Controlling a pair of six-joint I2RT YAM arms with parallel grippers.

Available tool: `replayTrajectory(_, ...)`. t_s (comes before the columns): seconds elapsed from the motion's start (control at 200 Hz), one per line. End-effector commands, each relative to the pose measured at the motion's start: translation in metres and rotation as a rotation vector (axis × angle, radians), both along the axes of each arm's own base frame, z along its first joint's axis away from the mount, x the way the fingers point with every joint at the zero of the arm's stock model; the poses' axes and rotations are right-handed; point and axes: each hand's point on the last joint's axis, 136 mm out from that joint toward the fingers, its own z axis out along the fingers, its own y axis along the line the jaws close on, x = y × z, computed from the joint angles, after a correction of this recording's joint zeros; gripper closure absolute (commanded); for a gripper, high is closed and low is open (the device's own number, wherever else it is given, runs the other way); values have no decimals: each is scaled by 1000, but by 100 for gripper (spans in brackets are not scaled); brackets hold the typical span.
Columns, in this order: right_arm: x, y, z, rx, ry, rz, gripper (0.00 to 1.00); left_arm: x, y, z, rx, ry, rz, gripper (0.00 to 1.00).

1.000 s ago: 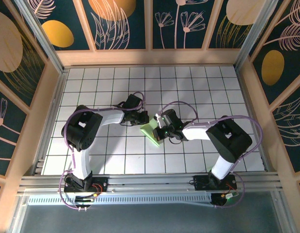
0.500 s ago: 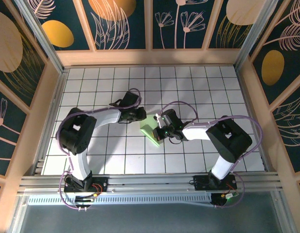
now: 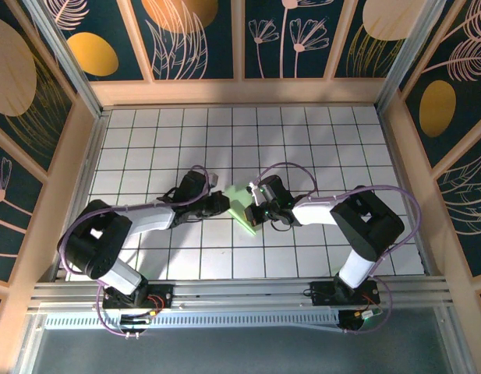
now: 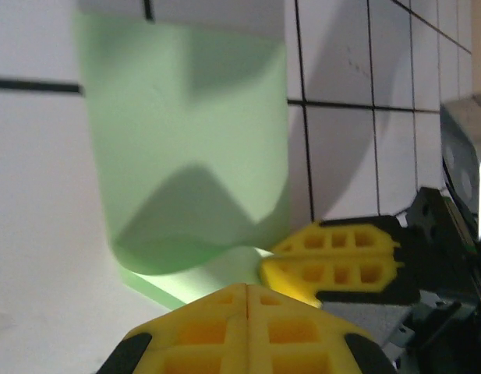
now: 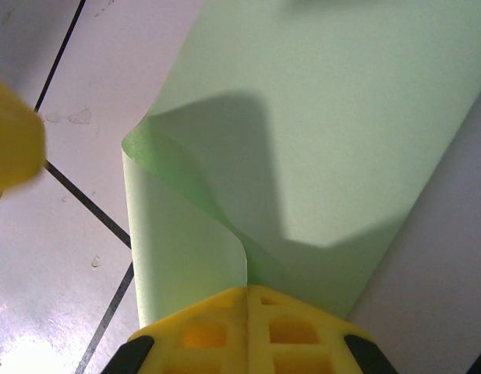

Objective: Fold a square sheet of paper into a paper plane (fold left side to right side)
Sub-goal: Third fold the triangle at the center of the table.

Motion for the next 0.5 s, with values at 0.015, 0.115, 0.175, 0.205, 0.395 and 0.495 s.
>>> replayTrajectory(0.015, -10, -11, -12, -43, 58, -13, 100, 1, -24, 12, -112, -16, -29, 98)
replayTrajectory(0.115, -10, -13, -13, -47, 59, -16, 100, -2, -30, 4, -107, 6, -41, 98)
replayTrajectory(0.175, -10, -13, -13, -49, 59, -16, 100, -4, -32, -1, -98, 16, -46, 98)
replayTrajectory(0.205, -10, -13, -12, -47, 56, -15, 100, -5, -32, -4, -92, 21, -46, 98)
replayTrajectory(0.395, -9, -13, -13, -51, 58, -17, 100, -9, -27, -19, -56, 46, -29, 99)
replayTrajectory(0.495, -9, -12, -13, -49, 56, -14, 100, -10, -27, -22, -53, 48, -29, 99)
